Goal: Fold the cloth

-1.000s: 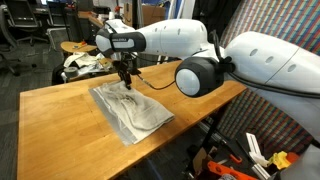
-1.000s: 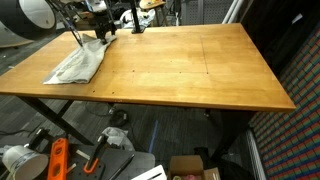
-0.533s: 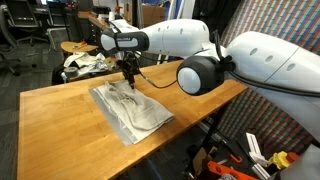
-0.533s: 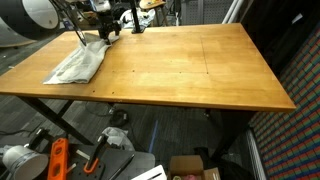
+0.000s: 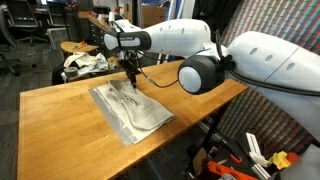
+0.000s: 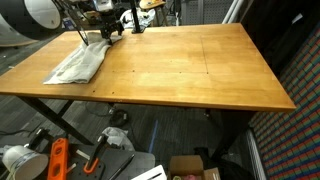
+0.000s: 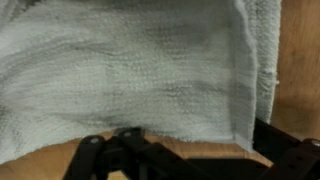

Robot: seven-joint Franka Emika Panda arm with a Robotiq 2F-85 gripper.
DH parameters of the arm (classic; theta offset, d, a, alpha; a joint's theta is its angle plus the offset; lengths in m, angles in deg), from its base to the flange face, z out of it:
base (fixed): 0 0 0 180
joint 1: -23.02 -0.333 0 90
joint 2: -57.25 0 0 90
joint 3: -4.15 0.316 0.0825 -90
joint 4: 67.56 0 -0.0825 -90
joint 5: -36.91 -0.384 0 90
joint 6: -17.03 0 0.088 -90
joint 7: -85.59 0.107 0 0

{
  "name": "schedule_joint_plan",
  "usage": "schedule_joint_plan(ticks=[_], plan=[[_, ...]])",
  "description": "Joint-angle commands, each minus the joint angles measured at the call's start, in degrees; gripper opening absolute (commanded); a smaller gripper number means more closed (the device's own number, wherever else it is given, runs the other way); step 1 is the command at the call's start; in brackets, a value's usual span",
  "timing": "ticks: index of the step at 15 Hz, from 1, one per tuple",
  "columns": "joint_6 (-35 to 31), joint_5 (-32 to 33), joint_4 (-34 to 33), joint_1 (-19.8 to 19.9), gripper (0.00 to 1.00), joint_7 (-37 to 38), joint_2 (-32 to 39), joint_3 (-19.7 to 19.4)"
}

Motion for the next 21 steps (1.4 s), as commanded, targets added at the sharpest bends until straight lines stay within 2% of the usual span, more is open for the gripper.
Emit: schedule_joint_plan(ticks=[1, 12, 16, 21], plan=[[1.19, -0.75, -0.24, 1.71, 1.0, 2.05, -0.56, 0.14], [0.74, -1.58, -0.26, 4.45, 1.0, 0.82, -1.68, 1.21], [-1.39, -2.67, -0.43, 3.77, 1.0, -6.02, -5.85, 3.37], [1.38, -1.56, -0.89, -1.03, 1.0, -16.42, -10.96, 4.46]])
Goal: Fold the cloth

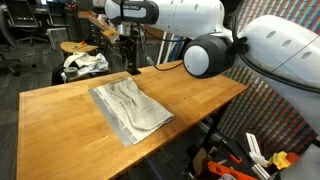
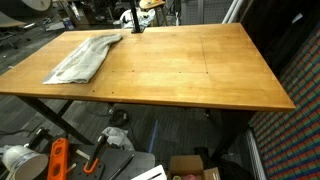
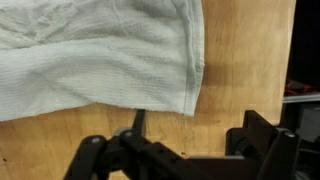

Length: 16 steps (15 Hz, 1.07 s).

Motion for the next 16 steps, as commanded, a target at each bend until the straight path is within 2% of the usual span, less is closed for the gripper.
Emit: schedule_joint_plan(ticks=[1, 5, 8, 9, 10, 13, 16], plan=[[2.49, 0.13, 0.93, -4.28, 1.0, -6.99, -3.64, 0.78], [4.23, 1.37, 1.52, -11.4, 1.0, -12.08, -3.51, 0.66], [4.09, 2.83, 2.71, -14.85, 1.0, -17.86, -2.25, 0.24], [5.48, 4.23, -0.67, -15.7, 1.0, -19.95, 0.49, -0.48], [6.04, 5.73, -2.37, -16.4, 1.0, -22.05, 2.13, -1.26], [3.82, 10.12, -0.16, -17.2, 1.0, -29.17, 3.07, -3.75], [-0.18, 12.96, -1.2, -16.49, 1.0, -35.26, 5.1, -5.76]])
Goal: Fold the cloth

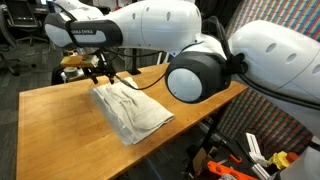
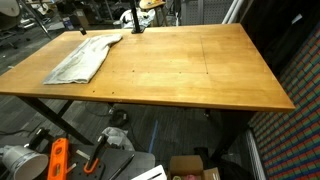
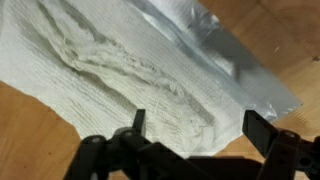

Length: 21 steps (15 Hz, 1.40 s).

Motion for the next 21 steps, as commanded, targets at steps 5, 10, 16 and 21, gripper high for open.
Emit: schedule_joint_plan(ticks=[5, 10, 16, 21], plan=[[-10.13, -0.2, -2.04, 3.09, 0.96, -9.94, 3.08, -1.04], [-10.14, -2.74, -1.52, 5.24, 0.54, -14.43, 3.34, 0.54], [-10.35, -7.87, -1.4, 7.0, 0.13, -17.38, 3.5, 3.29], [-10.57, -10.35, -1.51, 7.32, 0.11, -15.92, 3.86, 4.32]])
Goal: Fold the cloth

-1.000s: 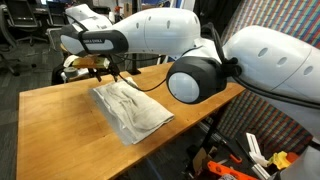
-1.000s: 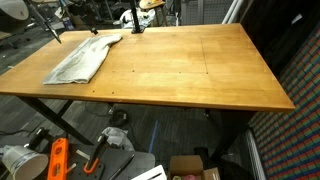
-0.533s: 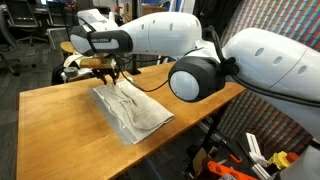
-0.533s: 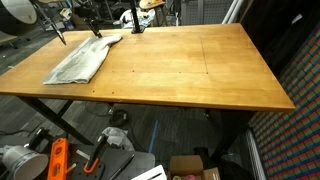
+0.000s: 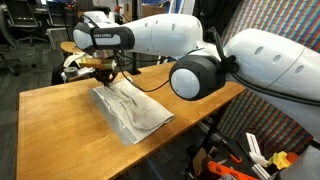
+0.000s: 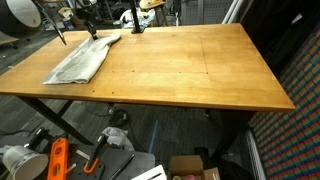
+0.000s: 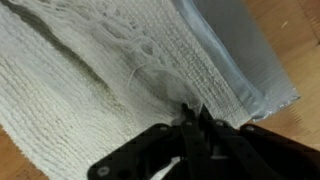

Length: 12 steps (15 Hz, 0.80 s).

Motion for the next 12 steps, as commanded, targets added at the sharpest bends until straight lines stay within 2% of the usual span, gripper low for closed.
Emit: schedule_joint_plan(ticks=[1, 7, 12], plan=[[-1.06, -2.15, -1.65, 0.38, 0.13, 1.22, 0.49, 0.93], [-6.37, -1.51, -0.17, -0.96, 0.12, 10.87, -1.0, -0.33], [-4.22, -1.47, 0.43, -1.21, 0.13, 19.82, -2.12, -0.46]])
